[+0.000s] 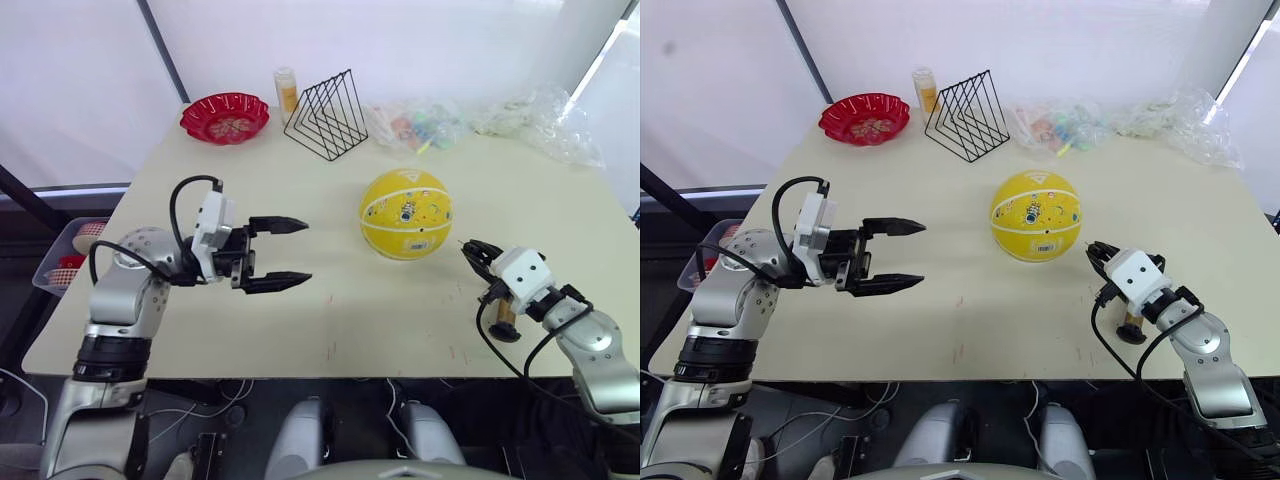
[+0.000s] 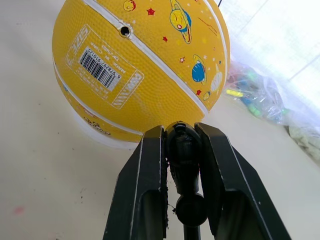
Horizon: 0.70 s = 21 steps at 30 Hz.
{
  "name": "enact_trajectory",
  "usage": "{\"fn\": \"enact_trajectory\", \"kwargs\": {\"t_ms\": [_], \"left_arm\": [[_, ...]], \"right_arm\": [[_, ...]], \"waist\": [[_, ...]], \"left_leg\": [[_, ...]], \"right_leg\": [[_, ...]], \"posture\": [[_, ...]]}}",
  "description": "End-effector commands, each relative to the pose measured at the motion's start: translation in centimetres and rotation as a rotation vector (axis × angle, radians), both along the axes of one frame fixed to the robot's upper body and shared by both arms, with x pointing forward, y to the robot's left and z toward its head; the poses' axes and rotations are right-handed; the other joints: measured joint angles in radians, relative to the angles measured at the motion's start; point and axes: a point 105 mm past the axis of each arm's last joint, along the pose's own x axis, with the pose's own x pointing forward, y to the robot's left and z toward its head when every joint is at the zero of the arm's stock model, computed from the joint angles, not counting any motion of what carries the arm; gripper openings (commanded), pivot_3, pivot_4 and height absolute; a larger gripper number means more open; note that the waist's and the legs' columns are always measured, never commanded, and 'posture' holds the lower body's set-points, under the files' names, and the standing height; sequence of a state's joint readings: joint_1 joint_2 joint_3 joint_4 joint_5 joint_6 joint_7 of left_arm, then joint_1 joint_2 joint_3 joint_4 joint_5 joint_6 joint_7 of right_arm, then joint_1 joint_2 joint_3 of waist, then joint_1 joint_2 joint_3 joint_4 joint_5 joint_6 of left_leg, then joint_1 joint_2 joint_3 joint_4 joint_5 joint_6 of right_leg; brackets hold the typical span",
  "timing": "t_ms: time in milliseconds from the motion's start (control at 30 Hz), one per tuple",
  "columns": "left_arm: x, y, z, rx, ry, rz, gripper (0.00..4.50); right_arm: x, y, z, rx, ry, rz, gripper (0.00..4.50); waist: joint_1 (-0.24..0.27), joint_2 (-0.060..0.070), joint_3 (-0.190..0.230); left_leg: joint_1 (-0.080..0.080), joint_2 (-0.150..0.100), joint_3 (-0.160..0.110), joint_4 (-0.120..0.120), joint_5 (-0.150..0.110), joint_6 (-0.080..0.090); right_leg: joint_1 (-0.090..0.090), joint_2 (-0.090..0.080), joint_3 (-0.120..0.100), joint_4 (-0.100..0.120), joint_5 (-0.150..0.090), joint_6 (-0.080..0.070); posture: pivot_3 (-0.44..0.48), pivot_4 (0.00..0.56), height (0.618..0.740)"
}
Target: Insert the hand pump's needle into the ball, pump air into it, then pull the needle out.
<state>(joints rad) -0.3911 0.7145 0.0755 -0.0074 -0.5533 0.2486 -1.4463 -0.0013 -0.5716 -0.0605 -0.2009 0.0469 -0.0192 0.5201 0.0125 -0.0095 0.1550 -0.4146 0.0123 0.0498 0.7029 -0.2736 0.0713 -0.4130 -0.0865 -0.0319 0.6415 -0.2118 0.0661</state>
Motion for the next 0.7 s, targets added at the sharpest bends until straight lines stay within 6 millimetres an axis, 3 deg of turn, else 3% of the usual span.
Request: {"fn": "enact_trajectory", "kwargs": {"t_ms": [33,133,333,400,433,700], "left_arm": [[-0.5,1.2,0.3,0.003,-0.030,0.001,4.50],[-0.6,1.7,-0.4,0.004,-0.009,0.017,4.50],[-0.6,1.8,-0.6,0.001,-0.004,0.027,4.50],[-0.7,1.7,-0.7,0.001,-0.004,0.026,4.50],[-0.7,1.7,-0.7,0.001,-0.004,0.025,4.50],[-0.6,1.6,-0.7,-0.004,-0.001,0.025,4.50]], "right_arm": [[-0.1,0.3,1.7,0.013,-0.043,0.019,0.35],[-0.4,0.6,1.9,0.015,-0.018,0.057,0.35],[-1.0,1.1,2.6,0.022,0.007,0.110,3.35],[-1.4,1.4,3.3,0.045,0.026,0.151,3.82],[-1.6,1.5,3.6,0.058,0.040,0.170,4.42],[-3.1,2.1,5.2,0.183,0.142,0.268,4.47]], "waist": [[0.000,0.001,0.000],[0.001,0.001,0.001],[0.001,0.002,0.001],[0.001,0.002,0.002],[0.001,0.003,0.002],[0.001,0.003,0.002]], "left_leg": [[0.000,0.000,0.000,0.000,0.000,0.000],[0.000,0.000,0.000,0.000,0.000,0.000],[0.000,0.000,0.000,0.000,0.000,0.000],[0.000,0.000,0.000,0.000,0.000,0.000],[0.000,0.000,0.000,0.000,0.000,0.000],[-0.001,0.001,0.000,0.000,0.000,0.000]], "right_leg": [[0.000,0.000,0.000,0.000,0.000,0.000],[0.000,0.000,0.000,0.000,0.000,0.000],[0.000,0.000,0.000,0.000,0.000,0.000],[0.000,0.000,0.000,0.000,0.000,0.000],[0.000,0.000,0.000,0.000,0.000,0.000],[-0.001,0.000,0.000,0.000,0.000,0.000]], "posture": [[0.000,0.150,0.737],[0.000,0.150,0.737],[0.000,0.150,0.737],[0.000,0.150,0.737],[0.000,0.150,0.737],[0.000,0.150,0.737]]}}
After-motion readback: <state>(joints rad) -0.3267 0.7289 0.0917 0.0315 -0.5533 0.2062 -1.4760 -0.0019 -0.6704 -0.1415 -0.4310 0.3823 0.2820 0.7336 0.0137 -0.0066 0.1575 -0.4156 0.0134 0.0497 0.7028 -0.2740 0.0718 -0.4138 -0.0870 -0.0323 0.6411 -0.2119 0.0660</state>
